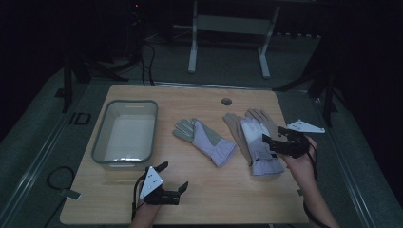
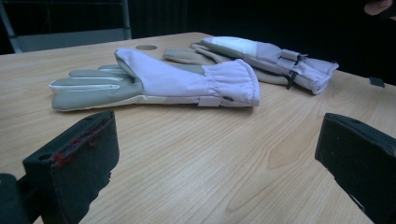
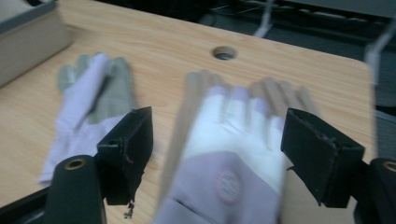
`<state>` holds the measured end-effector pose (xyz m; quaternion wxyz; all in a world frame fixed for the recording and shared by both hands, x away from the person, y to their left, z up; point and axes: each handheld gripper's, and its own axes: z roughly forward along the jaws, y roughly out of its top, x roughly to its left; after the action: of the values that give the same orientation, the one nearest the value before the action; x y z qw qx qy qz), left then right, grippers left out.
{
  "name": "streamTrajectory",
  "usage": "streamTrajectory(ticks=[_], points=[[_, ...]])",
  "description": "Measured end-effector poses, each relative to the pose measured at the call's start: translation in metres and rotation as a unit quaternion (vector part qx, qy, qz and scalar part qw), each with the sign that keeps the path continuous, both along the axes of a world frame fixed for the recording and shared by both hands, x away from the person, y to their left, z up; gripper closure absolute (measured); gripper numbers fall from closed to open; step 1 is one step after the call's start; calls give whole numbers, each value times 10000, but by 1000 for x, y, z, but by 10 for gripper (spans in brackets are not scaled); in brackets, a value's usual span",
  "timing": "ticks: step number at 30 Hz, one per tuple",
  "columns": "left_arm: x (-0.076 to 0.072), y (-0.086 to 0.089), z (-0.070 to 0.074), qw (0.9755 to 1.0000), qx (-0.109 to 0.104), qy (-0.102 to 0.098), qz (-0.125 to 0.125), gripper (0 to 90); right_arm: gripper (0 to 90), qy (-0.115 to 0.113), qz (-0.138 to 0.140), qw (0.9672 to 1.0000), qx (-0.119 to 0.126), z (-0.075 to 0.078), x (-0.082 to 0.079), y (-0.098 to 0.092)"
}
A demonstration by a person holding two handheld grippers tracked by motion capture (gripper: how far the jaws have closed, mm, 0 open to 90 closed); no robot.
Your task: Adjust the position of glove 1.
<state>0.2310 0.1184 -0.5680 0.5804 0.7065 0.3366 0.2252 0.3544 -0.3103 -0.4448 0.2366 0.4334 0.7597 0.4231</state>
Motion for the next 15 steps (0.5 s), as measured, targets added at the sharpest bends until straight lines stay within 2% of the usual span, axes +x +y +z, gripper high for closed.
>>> streamTrajectory(ticks=[2,10,15], points=[[0,0,0,10000,9,-3,-6,0,274,47,195,9998,27,1,4,8],[0,0,0,10000,-37,17,-19,0,288,149,596,9980,-128,-2,19,44],[0,0,0,10000,-18,-3,-33,0,306,125,828,9962,-224,-5,26,67]])
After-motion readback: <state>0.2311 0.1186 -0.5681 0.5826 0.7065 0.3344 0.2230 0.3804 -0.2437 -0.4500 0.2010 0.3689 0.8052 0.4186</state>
